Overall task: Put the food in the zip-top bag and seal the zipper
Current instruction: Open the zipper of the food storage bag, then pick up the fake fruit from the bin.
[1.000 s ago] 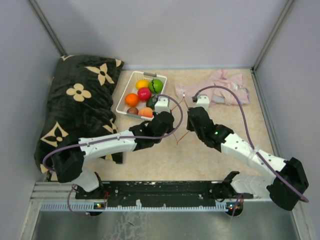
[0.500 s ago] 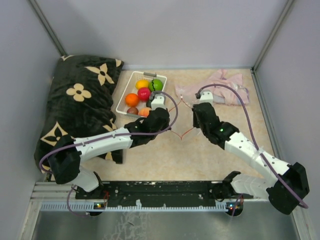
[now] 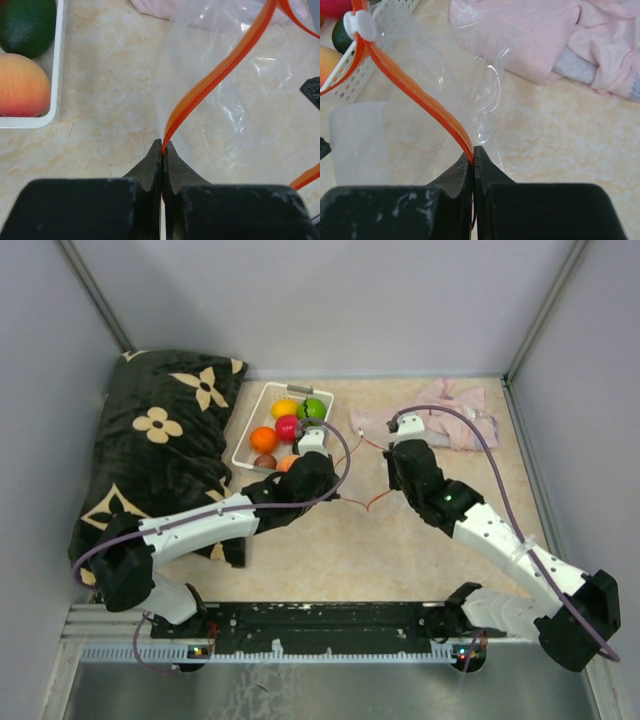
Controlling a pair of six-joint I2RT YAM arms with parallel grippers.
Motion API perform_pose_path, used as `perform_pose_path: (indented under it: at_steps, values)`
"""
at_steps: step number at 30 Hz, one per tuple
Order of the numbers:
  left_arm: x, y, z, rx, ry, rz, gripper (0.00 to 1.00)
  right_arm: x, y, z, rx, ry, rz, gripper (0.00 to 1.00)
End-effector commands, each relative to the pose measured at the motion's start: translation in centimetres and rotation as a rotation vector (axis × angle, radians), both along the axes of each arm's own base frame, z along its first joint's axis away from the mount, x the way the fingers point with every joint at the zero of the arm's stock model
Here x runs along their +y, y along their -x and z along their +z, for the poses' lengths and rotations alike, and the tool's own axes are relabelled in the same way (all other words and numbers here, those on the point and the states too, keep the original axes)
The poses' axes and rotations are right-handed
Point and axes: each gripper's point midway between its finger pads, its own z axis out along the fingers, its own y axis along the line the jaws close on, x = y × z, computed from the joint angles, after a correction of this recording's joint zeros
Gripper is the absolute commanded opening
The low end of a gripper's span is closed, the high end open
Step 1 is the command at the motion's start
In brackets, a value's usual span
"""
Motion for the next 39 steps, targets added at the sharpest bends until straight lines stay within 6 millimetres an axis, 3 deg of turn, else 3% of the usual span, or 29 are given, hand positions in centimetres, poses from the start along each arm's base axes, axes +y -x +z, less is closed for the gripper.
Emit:
perform_pose_path:
  at_steps: [1,5,12,17,21,26,34,39]
  values:
    - [1.1,-0.3,0.7,-0.007,-0.008,-0.003,0.00,-2.7,-0.7,4.8,-0.121,0.050,-0.105,0.00]
    - [1.2,-0.3,0.9,-0.024,-0.015,-0.027,0.00,-2.8,-0.5,5.9,-0.134,0.041,-0.094,0.00]
    - [-1.1,0.4,3.7,-0.115,0.092,-0.171,0.01,-1.8,-0.5,6.8,-0.135,0.036,-0.027,0.00]
    - [-3.1,1.1,6.0,-0.148,0.187,-0.261,0.15,-2.2,-0.5,6.9,-0.123,0.085,-0.030,0.00]
    - [-3.4,1.1,6.9,-0.163,0.230,-0.275,0.32,-3.0,-0.6,6.8,-0.108,0.142,-0.049,0.00]
    - [-2.4,1.0,6.9,-0.169,0.246,-0.279,0.48,-3.7,-0.5,5.5,-0.085,0.187,-0.071,0.00]
    - [2.1,-0.2,5.1,-0.113,0.217,-0.219,0.57,-4.4,-0.6,4.8,-0.087,0.223,-0.107,0.00]
    - [3.8,-0.5,4.9,-0.105,0.210,-0.214,0.64,-4.6,-0.8,4.4,-0.085,0.233,-0.117,0.00]
